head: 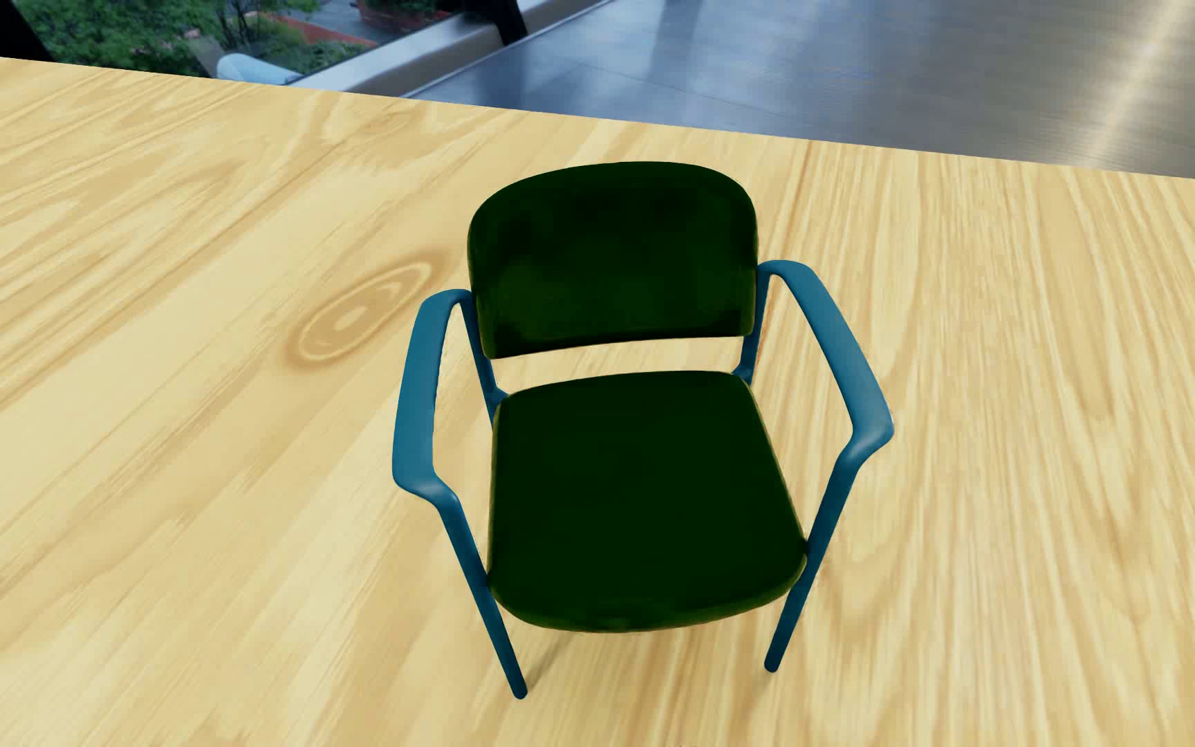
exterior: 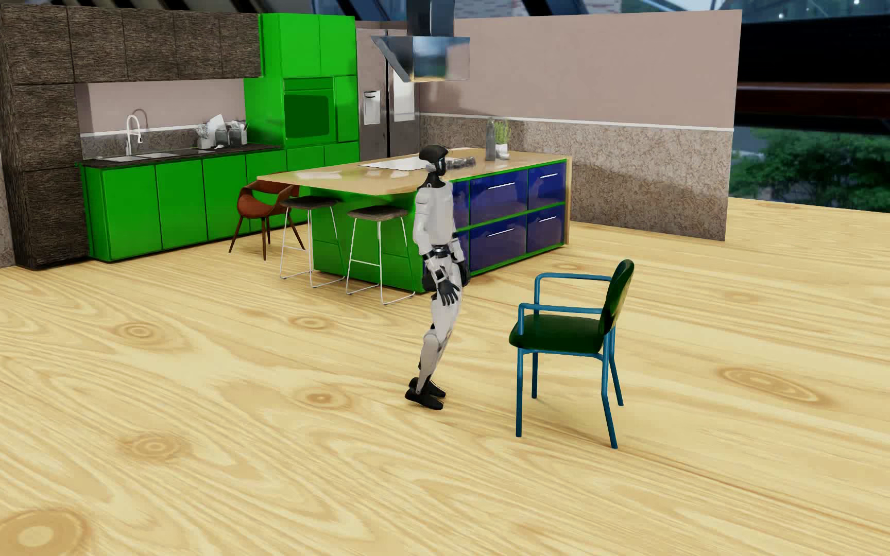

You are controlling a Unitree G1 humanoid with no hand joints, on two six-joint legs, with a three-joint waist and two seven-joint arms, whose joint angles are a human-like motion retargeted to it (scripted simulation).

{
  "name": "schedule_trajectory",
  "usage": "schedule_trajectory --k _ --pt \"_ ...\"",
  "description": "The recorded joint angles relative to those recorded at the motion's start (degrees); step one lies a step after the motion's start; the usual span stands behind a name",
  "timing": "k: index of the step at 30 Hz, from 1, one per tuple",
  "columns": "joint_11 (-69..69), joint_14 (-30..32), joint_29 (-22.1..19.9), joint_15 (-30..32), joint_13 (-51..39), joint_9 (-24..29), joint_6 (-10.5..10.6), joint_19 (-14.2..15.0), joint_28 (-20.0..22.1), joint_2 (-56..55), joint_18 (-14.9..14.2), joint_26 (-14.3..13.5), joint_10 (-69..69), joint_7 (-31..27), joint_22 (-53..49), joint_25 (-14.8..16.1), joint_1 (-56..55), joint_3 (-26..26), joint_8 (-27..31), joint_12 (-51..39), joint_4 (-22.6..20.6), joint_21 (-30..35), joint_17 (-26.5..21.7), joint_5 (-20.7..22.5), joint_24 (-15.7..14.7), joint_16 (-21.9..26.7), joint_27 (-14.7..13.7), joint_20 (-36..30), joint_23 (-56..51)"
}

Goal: Stand still

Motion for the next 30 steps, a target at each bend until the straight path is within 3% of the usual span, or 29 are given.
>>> schedule_trajectory --k 30 --pt "-0.5 -0.6 0.0 -1.4 -0.4 -0.8 0.4 0.0 0.0 0.0 0.0 0.0 0.1 0.0 0.4 0.0 -0.4 0.4 0.0 0.4 -0.3 -0.2 0.1 -0.2 0.0 0.1 0.0 1.5 0.4"
